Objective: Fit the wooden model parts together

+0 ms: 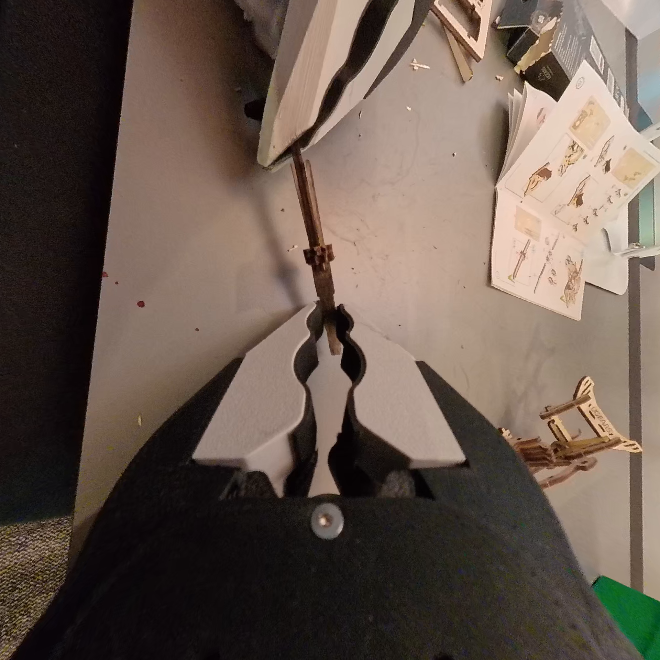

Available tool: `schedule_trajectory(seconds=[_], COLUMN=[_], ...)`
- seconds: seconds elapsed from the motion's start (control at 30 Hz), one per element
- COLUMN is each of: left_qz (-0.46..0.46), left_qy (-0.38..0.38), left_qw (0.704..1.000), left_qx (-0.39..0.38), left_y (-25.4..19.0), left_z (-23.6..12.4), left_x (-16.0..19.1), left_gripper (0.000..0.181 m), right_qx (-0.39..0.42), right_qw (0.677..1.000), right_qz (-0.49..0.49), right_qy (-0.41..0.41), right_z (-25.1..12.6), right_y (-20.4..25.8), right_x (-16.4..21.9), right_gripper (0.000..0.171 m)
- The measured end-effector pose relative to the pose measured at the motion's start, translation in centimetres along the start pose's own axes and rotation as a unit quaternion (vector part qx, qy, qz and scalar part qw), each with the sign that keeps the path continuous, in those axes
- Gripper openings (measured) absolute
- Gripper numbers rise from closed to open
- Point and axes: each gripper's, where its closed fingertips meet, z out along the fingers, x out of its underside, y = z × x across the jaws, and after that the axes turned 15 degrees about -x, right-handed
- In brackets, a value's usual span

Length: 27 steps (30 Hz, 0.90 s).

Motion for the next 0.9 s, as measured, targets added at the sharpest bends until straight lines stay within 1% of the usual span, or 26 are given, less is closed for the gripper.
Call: schedule_trajectory(seconds=[0.03, 0.3, 0.33, 0.37, 0.4, 0.43, 0.47, 0.5, 0.53, 0.6, 0.7, 0.73, 0.77, 0.83, 0.9], left_qz=[0.000, -0.005, 0.001, 0.007, 0.023, 0.012, 0.008, -0.009, -0.013, 0.007, -0.044, -0.044, -0.050, -0.063, -0.035], left_qy=[0.000, -0.011, -0.019, -0.022, -0.051, -0.015, -0.034, -0.046, -0.037, -0.035, -0.059, -0.061, -0.066, -0.091, -0.092], left_qw=[1.000, 1.000, 1.000, 1.000, 0.998, 1.000, 0.999, 0.999, 0.999, 0.999, 0.997, 0.997, 0.997, 0.994, 0.994], left_qx=[-0.003, -0.007, -0.010, 0.004, 0.013, 0.013, 0.001, 0.015, 0.027, 0.000, 0.028, 0.018, 0.007, 0.000, -0.041], left_y=[0.0, 0.1, -0.1, -1.2, -2.2, -1.9, -1.6, -1.5, -1.6, -0.5, 0.5, 1.1, 1.7, 2.3, 3.3], left_z=[0.1, 0.3, 0.4, 1.3, 1.9, 2.4, 2.1, 1.3, 1.0, 1.0, -0.3, -0.6, -0.9, -1.5, -1.7], left_x=[0.0, -0.4, -0.5, -1.0, -2.3, -1.6, -2.0, -2.1, -1.8, -2.1, -3.5, -3.5, -3.7, -4.5, -4.6], left_gripper=[0.004, 0.004, 0.000, 0.000, 0.000, 0.000, 0.000, 0.000, 0.000, 0.000, 0.000, 0.000, 0.002, 0.009, 0.024], right_qx=[0.000, -0.001, -0.029, -0.084, -0.094, -0.076, -0.078, -0.083, -0.078, -0.074, -0.063, -0.067, -0.075, -0.057, -0.043], right_qw=[1.000, 1.000, 0.999, 0.993, 0.991, 0.993, 0.993, 0.991, 0.992, 0.993, 0.993, 0.992, 0.988, 0.990, 0.992], right_qz=[0.001, 0.011, 0.007, 0.000, -0.038, -0.044, 0.002, 0.043, 0.040, 0.046, 0.063, 0.083, 0.105, 0.109, 0.101], right_qy=[0.001, 0.005, -0.019, -0.085, -0.089, -0.078, -0.088, -0.098, -0.090, -0.084, -0.076, -0.074, -0.080, -0.063, -0.058], right_z=[0.0, 0.3, 0.6, 1.4, 2.2, 2.4, 1.9, 1.4, 1.2, 1.2, 0.7, 0.5, 0.4, 0.1, -0.1], right_y=[0.0, 0.3, 1.4, 3.8, 5.8, 5.7, 4.8, 3.9, 3.6, 3.3, 2.1, 1.5, 1.0, -0.2, -0.8], right_x=[0.0, -0.4, -1.4, -4.4, -6.2, -6.3, -5.2, -4.0, -3.4, -3.3, -2.3, -1.5, -0.9, 0.0, 0.1], right_gripper=[0.004, 0.003, 0.003, 0.003, 0.003, 0.003, 0.004, 0.003, 0.004, 0.004, 0.003, 0.003, 0.003, 0.003, 0.003])
